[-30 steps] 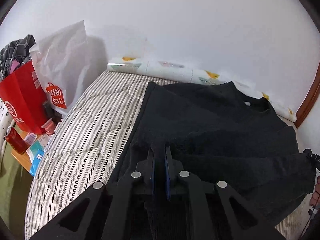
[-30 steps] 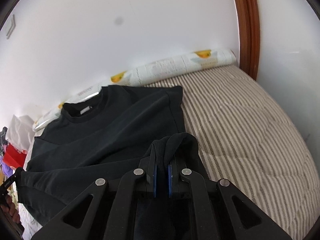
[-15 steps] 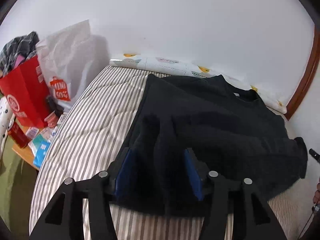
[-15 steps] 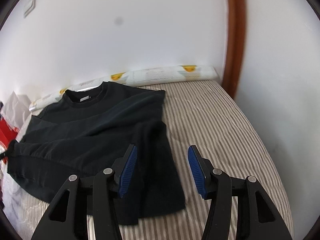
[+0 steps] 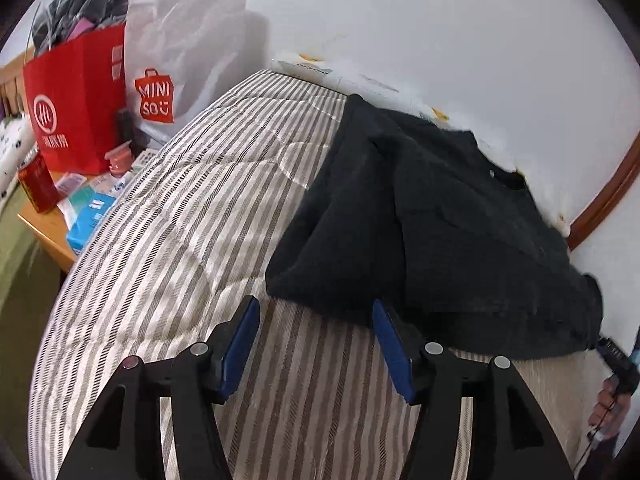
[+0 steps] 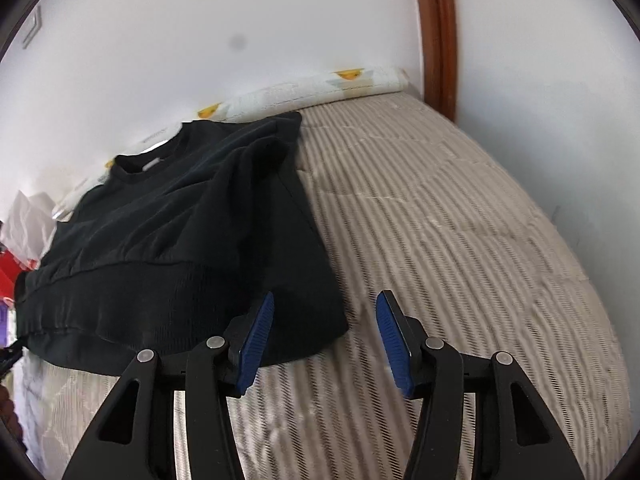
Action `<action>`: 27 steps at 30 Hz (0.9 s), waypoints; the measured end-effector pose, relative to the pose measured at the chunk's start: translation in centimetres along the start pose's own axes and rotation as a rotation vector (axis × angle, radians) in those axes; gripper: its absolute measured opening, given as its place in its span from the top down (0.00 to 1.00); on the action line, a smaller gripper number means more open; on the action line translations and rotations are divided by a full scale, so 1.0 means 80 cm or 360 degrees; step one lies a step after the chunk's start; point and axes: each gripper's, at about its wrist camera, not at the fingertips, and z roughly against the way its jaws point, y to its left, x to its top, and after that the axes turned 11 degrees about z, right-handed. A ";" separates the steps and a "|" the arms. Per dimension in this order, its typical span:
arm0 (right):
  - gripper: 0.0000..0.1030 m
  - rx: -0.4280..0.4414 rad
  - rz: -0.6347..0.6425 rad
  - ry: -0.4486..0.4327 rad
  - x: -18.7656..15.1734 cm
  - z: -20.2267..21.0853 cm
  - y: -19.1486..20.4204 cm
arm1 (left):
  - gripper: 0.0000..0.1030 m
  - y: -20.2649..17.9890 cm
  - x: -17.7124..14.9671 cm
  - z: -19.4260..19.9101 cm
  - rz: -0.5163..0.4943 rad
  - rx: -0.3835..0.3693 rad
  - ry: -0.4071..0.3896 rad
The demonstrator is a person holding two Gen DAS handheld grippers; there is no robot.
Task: Fold small clothes
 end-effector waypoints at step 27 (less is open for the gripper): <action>0.83 0.0232 -0.0002 -0.0031 0.010 -0.004 0.020 | 0.85 -0.028 0.011 0.008 -0.0110 -0.0039 -0.0081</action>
